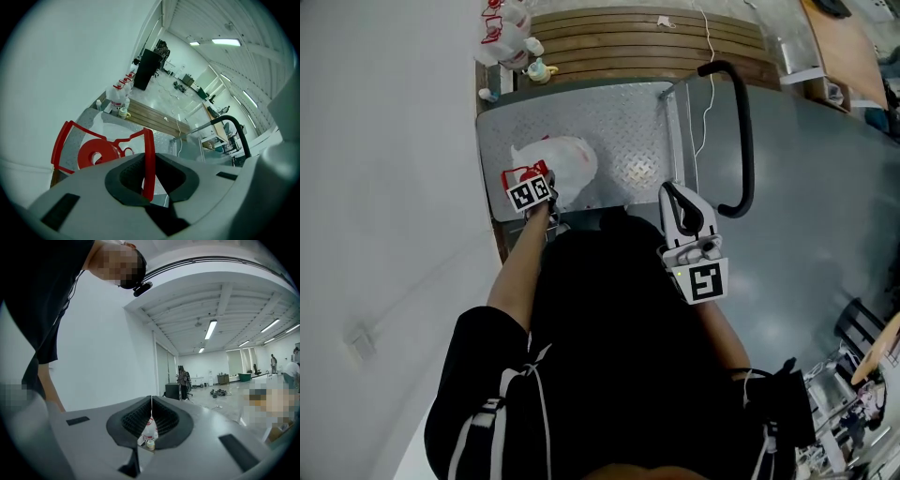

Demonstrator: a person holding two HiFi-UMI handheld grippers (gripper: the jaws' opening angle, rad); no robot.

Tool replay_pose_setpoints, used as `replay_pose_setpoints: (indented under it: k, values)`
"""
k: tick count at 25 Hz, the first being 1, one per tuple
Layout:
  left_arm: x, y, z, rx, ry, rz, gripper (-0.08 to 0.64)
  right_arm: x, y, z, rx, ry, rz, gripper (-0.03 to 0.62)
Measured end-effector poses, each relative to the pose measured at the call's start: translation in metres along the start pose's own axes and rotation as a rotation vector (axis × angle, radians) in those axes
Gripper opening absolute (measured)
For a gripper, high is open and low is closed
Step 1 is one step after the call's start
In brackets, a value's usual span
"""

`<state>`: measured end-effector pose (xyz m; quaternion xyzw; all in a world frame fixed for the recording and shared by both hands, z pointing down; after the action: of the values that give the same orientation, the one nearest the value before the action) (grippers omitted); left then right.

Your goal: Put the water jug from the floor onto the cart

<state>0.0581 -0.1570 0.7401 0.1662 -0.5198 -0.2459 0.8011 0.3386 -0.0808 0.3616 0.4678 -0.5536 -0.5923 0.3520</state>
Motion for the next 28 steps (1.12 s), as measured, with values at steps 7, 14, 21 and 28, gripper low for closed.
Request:
replay_pose_setpoints:
  k: [7, 14, 21, 28]
  values:
    - [0.009, 0.010, -0.018, -0.048, 0.029, 0.001, 0.061, 0.001, 0.004, -0.003, 0.012, -0.016, 0.003, 0.018]
    - [0.015, 0.018, -0.031, -0.039, 0.051, -0.001, 0.061, -0.007, 0.006, -0.014, -0.033, 0.028, 0.009, 0.018]
    - [0.015, 0.007, -0.049, -0.134, 0.158, -0.083, 0.063, -0.008, 0.004, -0.008, -0.026, 0.020, -0.001, 0.018]
    - [-0.009, -0.003, -0.063, -0.105, 0.231, -0.132, 0.063, -0.010, 0.001, 0.009, -0.018, 0.010, -0.008, 0.018]
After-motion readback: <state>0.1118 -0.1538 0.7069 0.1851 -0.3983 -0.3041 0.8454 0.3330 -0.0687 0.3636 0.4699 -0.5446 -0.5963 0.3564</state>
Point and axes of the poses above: the fingertips, and each gripper's own axes: x forward along the fingers, z to its left, y out of its underside, the point moved 2 cm from there along -x, backward along the fingers, and after that the axes turned 15 degrees about -z, right-handed, at the moved point
